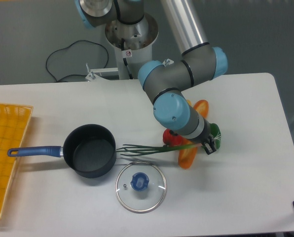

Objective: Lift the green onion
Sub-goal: 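Lift the held green onions up off the table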

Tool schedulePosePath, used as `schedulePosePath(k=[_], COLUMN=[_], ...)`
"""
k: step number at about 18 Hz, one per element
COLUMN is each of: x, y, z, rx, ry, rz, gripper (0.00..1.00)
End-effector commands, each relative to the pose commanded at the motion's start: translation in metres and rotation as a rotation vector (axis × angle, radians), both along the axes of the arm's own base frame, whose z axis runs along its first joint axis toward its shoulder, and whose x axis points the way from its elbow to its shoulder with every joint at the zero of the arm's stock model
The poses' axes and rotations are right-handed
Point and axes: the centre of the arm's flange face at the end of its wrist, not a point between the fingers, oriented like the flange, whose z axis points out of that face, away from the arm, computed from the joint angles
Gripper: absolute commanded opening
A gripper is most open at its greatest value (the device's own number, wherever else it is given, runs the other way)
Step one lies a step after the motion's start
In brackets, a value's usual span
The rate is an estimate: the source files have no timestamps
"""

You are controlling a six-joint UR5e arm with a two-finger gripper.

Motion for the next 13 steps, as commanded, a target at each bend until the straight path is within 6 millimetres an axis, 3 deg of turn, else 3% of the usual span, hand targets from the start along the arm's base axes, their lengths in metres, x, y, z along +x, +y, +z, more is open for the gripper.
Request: schedulePosePath(k=[9,13], x=[-0.016,-0.017], y=[-0.04,-0.044], z=[0.028,0.031], rx=[0.123,0.164], ry=[-0.124,-0.147], rz=[0.095,0.145], gripper=[0.02,0.02])
